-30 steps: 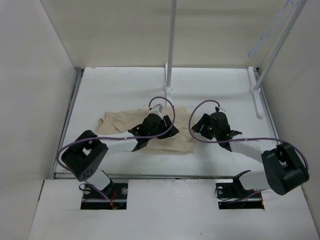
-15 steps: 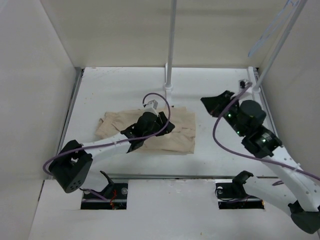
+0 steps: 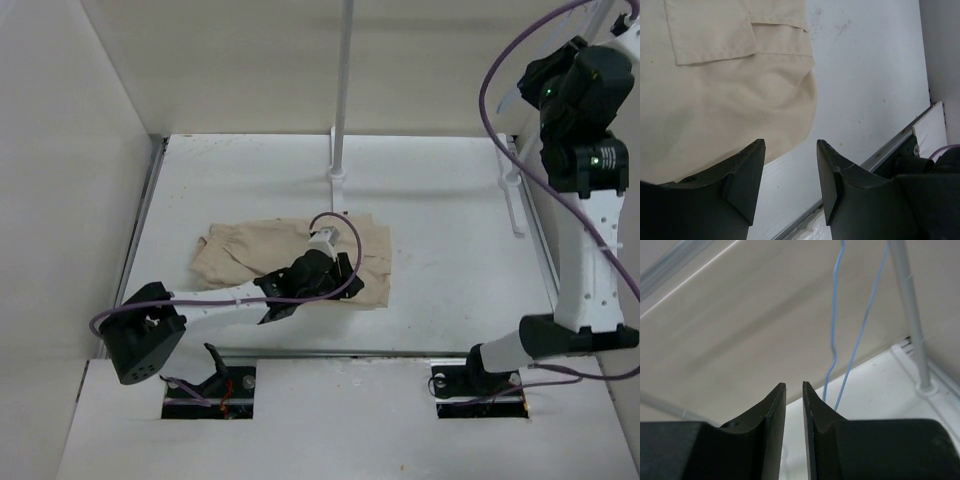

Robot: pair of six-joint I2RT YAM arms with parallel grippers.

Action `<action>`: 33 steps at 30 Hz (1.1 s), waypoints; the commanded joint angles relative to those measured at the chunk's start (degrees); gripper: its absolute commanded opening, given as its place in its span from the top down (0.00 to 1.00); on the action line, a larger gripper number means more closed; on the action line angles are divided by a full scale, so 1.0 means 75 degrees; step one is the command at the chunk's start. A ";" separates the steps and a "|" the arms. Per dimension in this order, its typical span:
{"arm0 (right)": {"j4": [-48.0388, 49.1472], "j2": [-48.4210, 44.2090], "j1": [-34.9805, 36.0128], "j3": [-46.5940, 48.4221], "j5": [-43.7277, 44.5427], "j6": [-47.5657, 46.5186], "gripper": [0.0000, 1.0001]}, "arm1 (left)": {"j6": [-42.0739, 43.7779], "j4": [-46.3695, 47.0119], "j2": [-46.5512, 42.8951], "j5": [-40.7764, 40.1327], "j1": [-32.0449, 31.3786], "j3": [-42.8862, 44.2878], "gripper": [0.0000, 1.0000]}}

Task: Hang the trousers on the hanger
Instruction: Grab a hanger with the right arm

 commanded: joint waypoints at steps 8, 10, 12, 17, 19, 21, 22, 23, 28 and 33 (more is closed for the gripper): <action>-0.1383 0.1875 -0.1450 0.2806 -0.1166 0.0014 0.54 | 0.0453 0.0220 -0.0430 0.0116 0.0067 -0.0231 0.56; -0.1301 0.1957 -0.1591 0.2864 -0.1354 0.0108 0.54 | 0.0500 0.0231 -0.0348 0.0174 0.0091 -0.0231 0.56; -0.1277 0.2086 -0.1662 0.2981 -0.1506 0.0120 0.53 | 0.0523 0.0290 -0.0208 0.0244 0.0091 -0.0184 0.56; -0.0903 0.2414 -0.1627 0.3111 -0.1788 0.0085 0.52 | 0.0535 0.0407 0.0015 0.0479 0.0032 -0.0055 0.56; -0.0820 0.2461 -0.1627 0.3111 -0.1753 0.0073 0.51 | 0.0547 0.0419 0.0004 0.0491 0.0009 -0.0043 0.56; -0.0797 0.2334 -0.1627 0.2972 -0.1660 0.0061 0.50 | 0.0605 0.0361 -0.0078 0.0491 0.0032 -0.0020 0.56; -0.0680 0.2251 -0.1627 0.2878 -0.1578 0.0038 0.49 | 0.0629 0.0337 -0.0101 0.0491 0.0055 0.0003 0.56; -0.0540 0.2193 -0.1627 0.2819 -0.1531 -0.0009 0.48 | 0.0652 0.0302 -0.0113 0.0491 0.0090 0.0050 0.56; -0.0527 0.2601 -0.1885 0.3040 -0.1752 0.0154 0.44 | 0.0875 -0.0049 -0.0043 0.0363 0.0044 0.0472 0.57; -0.0071 0.3000 -0.1908 0.3099 -0.1975 0.0202 0.49 | 0.0875 -0.0061 0.0086 0.0233 -0.0073 0.0496 0.57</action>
